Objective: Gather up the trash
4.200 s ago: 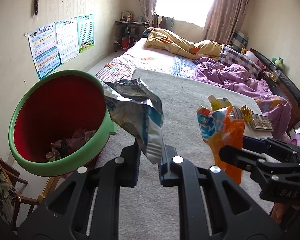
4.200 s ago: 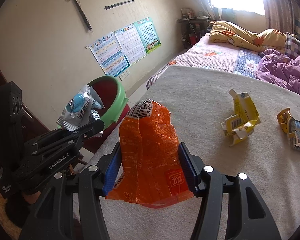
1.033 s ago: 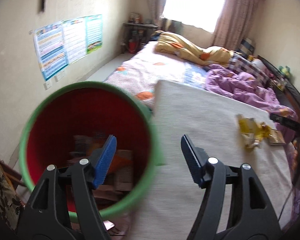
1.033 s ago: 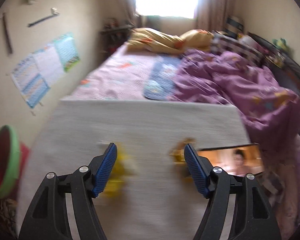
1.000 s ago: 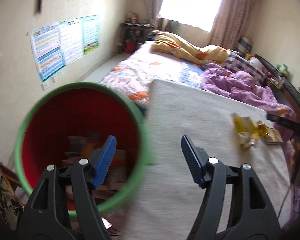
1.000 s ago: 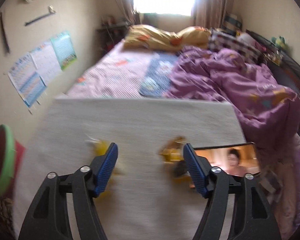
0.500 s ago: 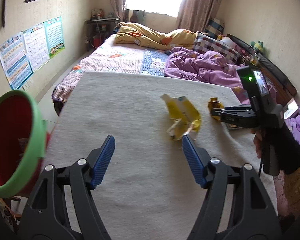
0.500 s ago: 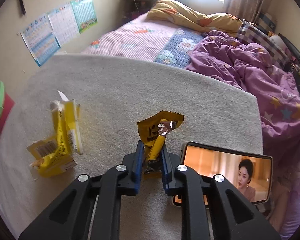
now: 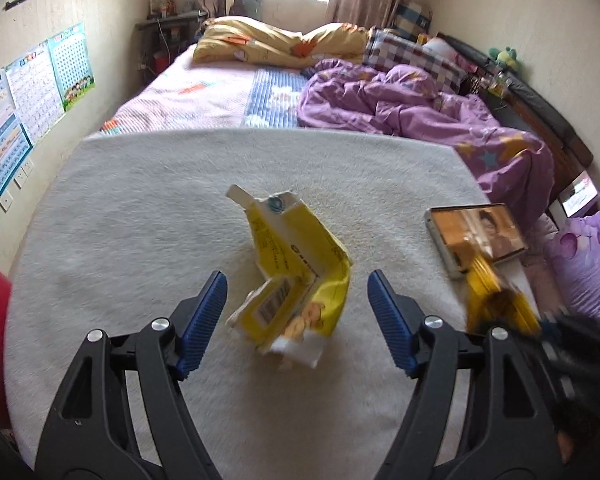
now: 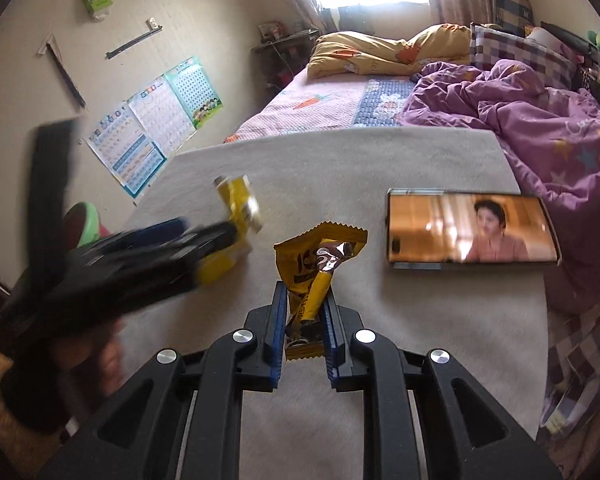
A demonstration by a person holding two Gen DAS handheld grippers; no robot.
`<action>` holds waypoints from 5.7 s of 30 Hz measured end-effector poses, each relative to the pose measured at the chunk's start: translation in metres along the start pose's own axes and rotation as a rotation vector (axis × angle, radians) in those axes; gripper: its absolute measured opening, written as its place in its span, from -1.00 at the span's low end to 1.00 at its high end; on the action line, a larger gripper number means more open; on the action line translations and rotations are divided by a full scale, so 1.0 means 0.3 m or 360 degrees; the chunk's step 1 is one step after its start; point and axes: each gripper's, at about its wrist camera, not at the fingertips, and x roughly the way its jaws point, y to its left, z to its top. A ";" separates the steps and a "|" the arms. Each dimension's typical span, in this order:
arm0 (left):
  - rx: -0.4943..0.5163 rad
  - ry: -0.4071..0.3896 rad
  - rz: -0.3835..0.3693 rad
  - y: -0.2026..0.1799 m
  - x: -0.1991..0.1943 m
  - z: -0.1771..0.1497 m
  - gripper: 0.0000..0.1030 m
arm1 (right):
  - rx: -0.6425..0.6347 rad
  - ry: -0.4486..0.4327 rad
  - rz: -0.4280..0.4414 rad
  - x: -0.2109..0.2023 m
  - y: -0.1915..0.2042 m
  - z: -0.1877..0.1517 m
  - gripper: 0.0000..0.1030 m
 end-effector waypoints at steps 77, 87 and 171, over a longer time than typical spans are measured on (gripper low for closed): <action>-0.0328 -0.0377 0.0240 0.497 -0.620 -0.304 -0.35 | -0.0531 0.0055 0.0344 0.128 0.698 -0.020 -0.64; -0.0337 -0.0420 0.0239 0.587 -0.660 -0.282 -0.35 | -0.0554 0.0030 0.0341 0.153 0.771 0.001 -0.64; -0.0517 -0.0833 0.1009 0.685 -0.975 -0.318 0.89 | -0.0631 -0.0618 0.0275 -0.038 0.849 0.062 0.87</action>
